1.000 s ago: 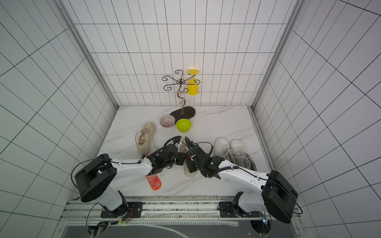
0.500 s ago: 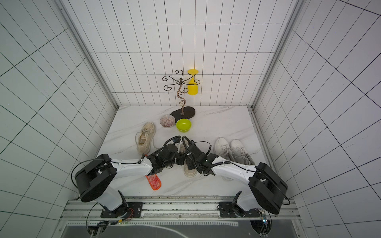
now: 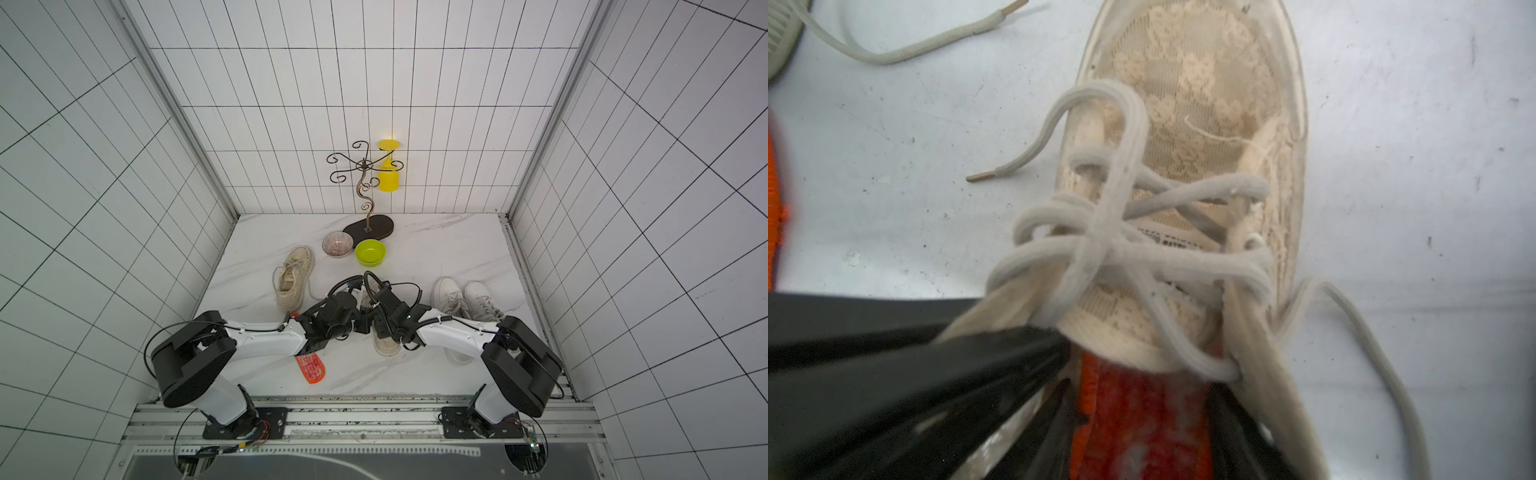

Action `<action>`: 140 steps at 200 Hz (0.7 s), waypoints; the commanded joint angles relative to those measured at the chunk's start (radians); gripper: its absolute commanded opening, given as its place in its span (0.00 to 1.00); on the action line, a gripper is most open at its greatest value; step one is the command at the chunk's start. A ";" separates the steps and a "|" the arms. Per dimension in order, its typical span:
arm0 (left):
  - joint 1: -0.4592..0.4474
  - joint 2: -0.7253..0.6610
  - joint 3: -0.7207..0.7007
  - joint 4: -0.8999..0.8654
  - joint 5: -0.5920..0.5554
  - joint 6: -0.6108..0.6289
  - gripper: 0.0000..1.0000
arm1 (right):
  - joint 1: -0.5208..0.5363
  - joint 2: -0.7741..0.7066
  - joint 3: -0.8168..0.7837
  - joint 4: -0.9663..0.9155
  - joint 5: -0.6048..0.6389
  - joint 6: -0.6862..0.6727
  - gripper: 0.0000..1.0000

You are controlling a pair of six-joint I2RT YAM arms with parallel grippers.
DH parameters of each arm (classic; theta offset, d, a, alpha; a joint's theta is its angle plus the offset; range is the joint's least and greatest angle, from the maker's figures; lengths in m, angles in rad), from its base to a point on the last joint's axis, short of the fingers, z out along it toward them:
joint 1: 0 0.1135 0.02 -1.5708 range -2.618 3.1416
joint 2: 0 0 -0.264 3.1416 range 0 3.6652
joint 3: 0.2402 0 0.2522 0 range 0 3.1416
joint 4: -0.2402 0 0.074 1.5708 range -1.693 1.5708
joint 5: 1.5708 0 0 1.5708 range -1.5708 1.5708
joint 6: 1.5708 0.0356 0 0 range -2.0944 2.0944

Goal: Remove the insole from the shoe

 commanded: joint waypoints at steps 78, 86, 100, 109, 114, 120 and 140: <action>-0.007 -0.046 -0.059 0.168 0.097 -0.038 0.00 | -0.008 0.278 0.065 -0.120 0.102 -0.016 0.52; -0.007 -0.044 -0.059 0.171 0.099 -0.039 0.00 | -0.005 0.303 0.071 -0.118 0.099 -0.013 0.48; -0.009 -0.044 -0.058 0.172 0.101 -0.040 0.00 | 0.006 0.326 0.077 -0.113 0.105 -0.006 0.44; -0.008 -0.046 -0.060 0.173 0.099 -0.042 0.00 | 0.013 0.327 0.078 -0.102 0.106 -0.001 0.40; -0.008 -0.047 -0.061 0.172 0.097 -0.041 0.00 | 0.016 0.323 0.078 -0.097 0.106 0.003 0.37; -0.008 -0.047 -0.062 0.173 0.094 -0.043 0.00 | 0.018 0.310 0.075 -0.087 0.104 0.005 0.34; -0.009 -0.052 -0.061 0.160 0.079 -0.044 0.00 | 0.021 0.244 0.055 -0.048 0.102 0.008 0.18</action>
